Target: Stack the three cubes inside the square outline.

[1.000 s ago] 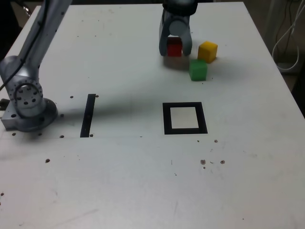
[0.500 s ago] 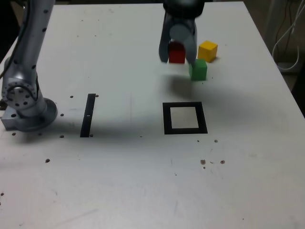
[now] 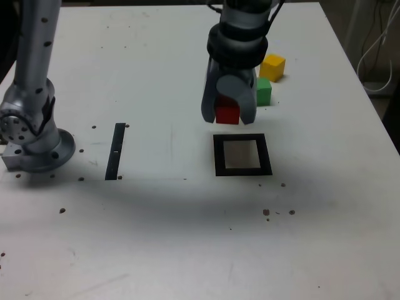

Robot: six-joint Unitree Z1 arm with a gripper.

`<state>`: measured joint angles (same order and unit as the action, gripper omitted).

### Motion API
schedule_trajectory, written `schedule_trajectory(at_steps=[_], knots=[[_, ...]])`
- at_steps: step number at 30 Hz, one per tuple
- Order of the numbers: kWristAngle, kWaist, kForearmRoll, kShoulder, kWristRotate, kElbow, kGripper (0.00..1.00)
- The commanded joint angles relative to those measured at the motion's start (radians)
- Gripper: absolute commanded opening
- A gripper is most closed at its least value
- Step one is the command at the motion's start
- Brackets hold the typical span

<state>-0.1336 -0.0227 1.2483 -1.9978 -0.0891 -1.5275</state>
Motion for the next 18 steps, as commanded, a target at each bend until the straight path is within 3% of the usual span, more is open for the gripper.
schedule_trajectory(at_steps=[1,18], knots=[[0.012,-0.008,-0.012,-0.011,0.014,0.008,0.17],[0.087,-0.034,-0.078,-0.100,0.009,0.018,0.20]])
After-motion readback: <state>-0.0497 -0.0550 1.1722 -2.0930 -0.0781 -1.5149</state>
